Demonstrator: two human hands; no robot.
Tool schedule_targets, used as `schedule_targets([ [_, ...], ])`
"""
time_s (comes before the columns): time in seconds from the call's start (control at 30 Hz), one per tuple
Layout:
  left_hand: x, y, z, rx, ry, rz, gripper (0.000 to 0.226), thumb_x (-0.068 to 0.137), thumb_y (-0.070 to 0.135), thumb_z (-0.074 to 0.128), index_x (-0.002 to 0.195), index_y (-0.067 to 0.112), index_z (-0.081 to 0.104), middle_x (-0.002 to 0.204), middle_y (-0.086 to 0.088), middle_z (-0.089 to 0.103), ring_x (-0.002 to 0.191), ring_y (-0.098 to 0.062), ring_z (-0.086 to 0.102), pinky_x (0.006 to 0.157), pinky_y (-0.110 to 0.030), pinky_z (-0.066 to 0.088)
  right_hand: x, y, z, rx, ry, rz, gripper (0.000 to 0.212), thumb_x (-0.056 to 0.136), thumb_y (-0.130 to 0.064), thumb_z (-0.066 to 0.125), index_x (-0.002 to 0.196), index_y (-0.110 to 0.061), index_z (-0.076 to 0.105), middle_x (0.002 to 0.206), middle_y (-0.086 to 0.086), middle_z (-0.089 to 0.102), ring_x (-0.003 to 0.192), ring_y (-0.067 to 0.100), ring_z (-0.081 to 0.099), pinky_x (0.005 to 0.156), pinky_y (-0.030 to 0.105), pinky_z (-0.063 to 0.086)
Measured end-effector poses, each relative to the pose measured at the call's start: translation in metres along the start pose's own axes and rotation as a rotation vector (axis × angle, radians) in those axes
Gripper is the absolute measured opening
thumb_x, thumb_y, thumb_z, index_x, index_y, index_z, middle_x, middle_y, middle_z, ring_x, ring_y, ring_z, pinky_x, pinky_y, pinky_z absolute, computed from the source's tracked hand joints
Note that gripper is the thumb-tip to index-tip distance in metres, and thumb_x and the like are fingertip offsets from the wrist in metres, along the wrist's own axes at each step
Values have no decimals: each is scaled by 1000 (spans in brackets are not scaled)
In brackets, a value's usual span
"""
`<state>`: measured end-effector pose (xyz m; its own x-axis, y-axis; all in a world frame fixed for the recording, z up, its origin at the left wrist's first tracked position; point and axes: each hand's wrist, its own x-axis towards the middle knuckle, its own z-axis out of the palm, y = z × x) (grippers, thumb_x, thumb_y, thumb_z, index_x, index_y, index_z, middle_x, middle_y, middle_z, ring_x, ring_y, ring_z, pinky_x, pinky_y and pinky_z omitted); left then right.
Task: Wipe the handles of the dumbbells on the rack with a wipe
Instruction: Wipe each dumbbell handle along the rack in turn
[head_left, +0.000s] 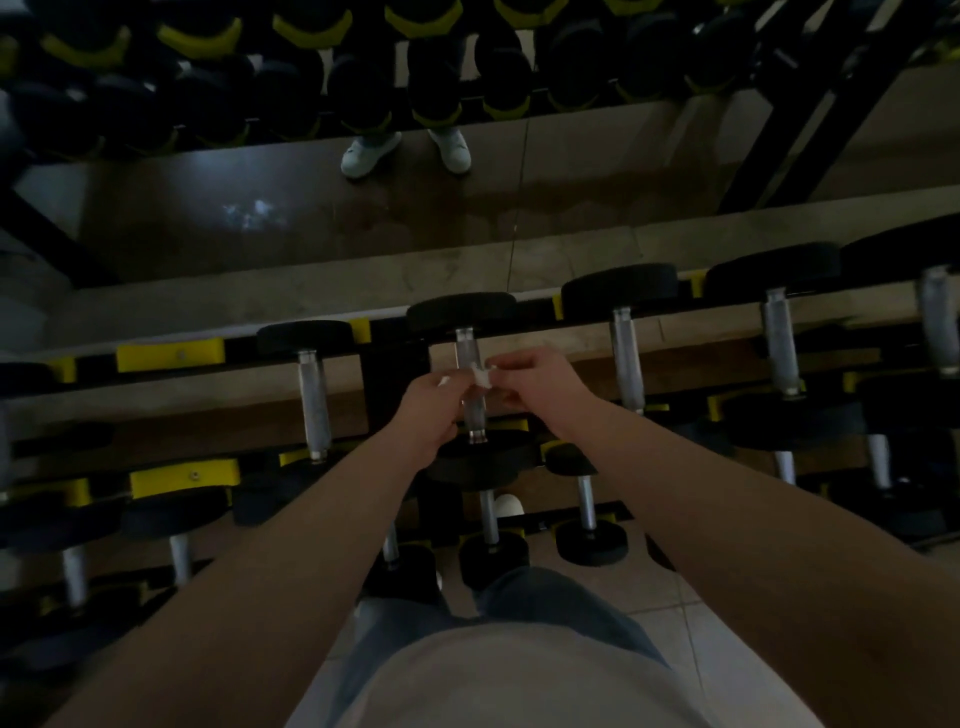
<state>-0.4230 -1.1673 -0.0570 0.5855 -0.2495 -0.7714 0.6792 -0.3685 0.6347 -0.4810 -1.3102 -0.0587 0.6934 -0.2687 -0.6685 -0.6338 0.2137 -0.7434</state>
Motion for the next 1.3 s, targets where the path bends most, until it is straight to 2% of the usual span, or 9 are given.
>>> schedule_targets([
  [0.1,0,2,6,107,-11,31,41,84,46,73,116,19,67,107,-4,69,97,-19,64,66,-28,45,2,-4,-3,5,-18,-42,35,92,-11,70,127,-14,65,115,4,70,104,16,68,76,20,59],
  [0.23,7,3,5,156,84,98,9,92,29,69,97,22,66,94,3,64,82,-8,58,60,-23,43,9,-7,-3,80,-123,3,25,91,-9,71,116,-14,70,114,7,73,104,20,71,91,37,60],
  [0.4,15,-3,0,114,192,50,16,92,29,66,105,21,71,106,-5,67,97,-23,62,86,-40,53,21,-12,0,-476,74,-235,23,95,-26,69,118,-25,71,114,-8,69,105,5,60,90,24,48],
  [0.53,21,-12,-8,137,208,-39,26,95,25,59,116,14,69,86,-7,61,60,-17,52,45,-24,42,31,-4,13,-661,183,-454,25,98,-19,62,122,-21,71,119,-3,65,107,9,59,85,16,40],
  [0.6,23,-18,-11,174,180,-52,28,94,26,59,117,14,68,89,-6,61,61,-15,47,45,-21,33,31,-1,17,-744,182,-508,25,98,-16,60,120,-17,73,118,3,66,107,16,61,85,15,38],
  [0.83,23,-22,-14,122,147,-69,27,95,32,58,117,20,68,102,-7,65,71,-17,50,55,-25,35,20,18,6,-1245,-380,-601,22,95,-20,61,108,-21,78,114,2,69,107,21,63,94,38,52],
  [0.93,24,-24,-14,90,137,-71,27,95,33,59,115,19,69,98,-7,64,67,-15,47,54,-25,34,23,18,5,-1217,-311,-648,21,96,-23,61,109,-25,76,112,0,68,104,20,63,89,38,53],
  [1.1,25,-24,-17,78,128,-93,15,95,27,57,97,22,71,109,-9,70,69,-14,49,55,-25,35,37,-8,10,-847,197,-565,20,99,-22,60,114,-24,72,113,-3,70,103,12,63,90,29,52],
  [1.3,30,-26,-17,90,108,-91,18,96,29,57,103,19,71,107,-9,68,73,-16,48,57,-26,36,21,12,0,-954,-65,-309,9,97,-24,62,102,-24,70,96,-1,71,86,13,67,74,28,55],
])
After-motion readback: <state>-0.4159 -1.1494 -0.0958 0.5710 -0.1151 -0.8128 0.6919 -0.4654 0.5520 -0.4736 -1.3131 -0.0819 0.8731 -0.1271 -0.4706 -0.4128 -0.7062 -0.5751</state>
